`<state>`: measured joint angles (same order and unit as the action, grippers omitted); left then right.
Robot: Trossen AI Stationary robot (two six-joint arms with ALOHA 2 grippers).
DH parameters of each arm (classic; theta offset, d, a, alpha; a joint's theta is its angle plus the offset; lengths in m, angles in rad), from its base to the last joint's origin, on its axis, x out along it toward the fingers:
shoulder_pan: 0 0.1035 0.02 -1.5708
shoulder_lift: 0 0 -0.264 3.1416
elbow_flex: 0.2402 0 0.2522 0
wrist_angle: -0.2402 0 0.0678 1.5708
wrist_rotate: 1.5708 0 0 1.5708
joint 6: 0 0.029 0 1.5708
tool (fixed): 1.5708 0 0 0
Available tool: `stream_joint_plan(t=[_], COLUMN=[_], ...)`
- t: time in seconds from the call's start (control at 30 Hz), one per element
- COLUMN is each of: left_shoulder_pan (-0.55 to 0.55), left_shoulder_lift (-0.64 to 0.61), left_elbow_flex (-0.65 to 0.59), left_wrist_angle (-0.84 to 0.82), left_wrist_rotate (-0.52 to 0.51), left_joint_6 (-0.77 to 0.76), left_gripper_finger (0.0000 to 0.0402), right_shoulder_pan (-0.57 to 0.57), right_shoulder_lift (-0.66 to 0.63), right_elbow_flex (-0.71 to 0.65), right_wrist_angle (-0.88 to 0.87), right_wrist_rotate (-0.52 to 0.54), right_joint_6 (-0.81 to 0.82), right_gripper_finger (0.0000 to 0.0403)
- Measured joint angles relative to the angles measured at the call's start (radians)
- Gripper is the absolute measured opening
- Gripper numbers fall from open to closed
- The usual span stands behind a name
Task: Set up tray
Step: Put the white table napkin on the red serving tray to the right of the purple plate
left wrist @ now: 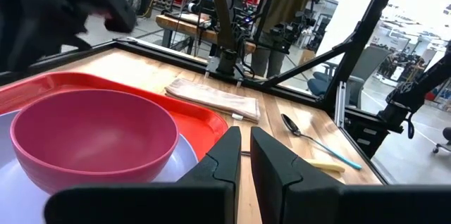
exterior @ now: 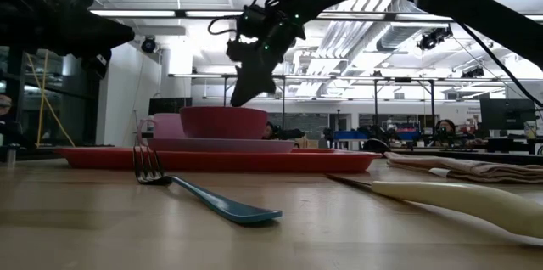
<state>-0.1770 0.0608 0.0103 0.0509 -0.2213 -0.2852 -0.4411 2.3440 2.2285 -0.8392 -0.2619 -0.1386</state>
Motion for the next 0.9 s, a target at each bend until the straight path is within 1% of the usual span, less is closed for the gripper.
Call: stream_joint_plan(t=[0.3,0.4,0.53,0.7,0.9], left_shoulder_pan=[0.000,0.000,0.000,0.000,0.000], left_shoulder_lift=[0.000,0.000,0.000,0.000,0.000], left_elbow_flex=[0.000,0.000,0.000,0.000,0.000], left_wrist_angle=[0.000,0.000,0.000,0.000,-0.001], left_wrist_rotate=[0.000,0.000,0.000,0.000,0.000], left_joint_6=[0.000,0.000,0.000,0.000,-0.001], left_gripper_finger=[0.0065,0.0065,0.0065,0.0065,0.0065], right_shoulder_pan=[-0.024,-0.033,-0.046,-0.064,-0.073], right_shoulder_lift=[0.000,-0.009,-0.012,-0.012,-0.012], right_elbow_flex=[0.125,0.125,0.128,0.128,0.128], right_wrist_angle=[-0.055,-0.077,-0.161,-0.276,-0.312], right_wrist_rotate=[0.002,0.022,0.047,0.048,0.041], right_joint_6=[-0.001,-0.001,-0.025,-0.066,-0.097], right_gripper_finger=[0.0058,0.0057,0.0057,0.0057,0.0057])
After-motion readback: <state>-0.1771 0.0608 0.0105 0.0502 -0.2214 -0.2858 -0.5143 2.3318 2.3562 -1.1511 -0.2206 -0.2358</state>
